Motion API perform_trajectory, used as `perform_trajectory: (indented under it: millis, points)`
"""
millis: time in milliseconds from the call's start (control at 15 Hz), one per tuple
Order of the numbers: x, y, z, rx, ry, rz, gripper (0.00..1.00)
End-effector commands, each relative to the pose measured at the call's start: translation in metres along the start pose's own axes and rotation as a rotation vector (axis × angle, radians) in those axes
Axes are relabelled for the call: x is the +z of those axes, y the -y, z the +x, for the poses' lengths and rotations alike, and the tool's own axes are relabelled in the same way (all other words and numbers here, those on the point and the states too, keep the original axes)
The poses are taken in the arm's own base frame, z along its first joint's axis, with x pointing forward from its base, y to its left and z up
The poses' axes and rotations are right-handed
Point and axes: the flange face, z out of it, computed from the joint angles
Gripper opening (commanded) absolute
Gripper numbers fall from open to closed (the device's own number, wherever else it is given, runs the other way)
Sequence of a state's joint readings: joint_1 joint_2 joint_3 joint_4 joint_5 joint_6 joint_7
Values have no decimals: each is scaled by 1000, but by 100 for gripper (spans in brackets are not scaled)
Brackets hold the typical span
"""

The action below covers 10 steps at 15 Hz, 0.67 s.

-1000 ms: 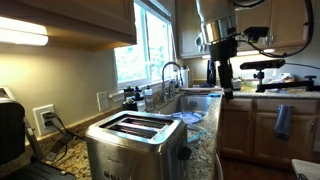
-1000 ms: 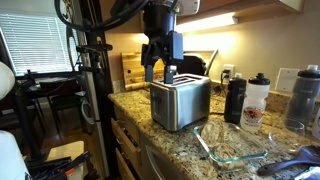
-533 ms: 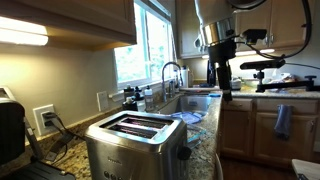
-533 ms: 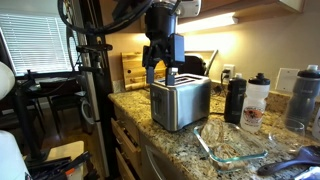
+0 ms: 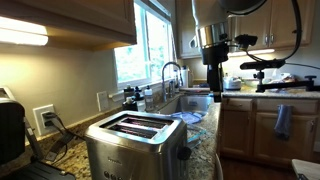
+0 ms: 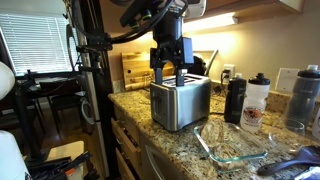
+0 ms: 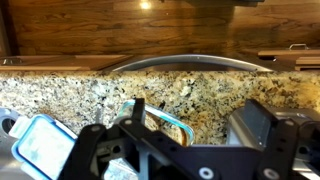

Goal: Put one slice of bread in the bread toaster

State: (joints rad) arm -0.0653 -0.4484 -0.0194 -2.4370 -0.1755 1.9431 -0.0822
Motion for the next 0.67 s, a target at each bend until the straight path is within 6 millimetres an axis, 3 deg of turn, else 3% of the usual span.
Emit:
perform_trajectory:
  millis: [0, 600]
  points:
    - [0, -4, 12, 17, -41, -3, 100]
    - [15, -1, 40, 39, -127, 5, 100]
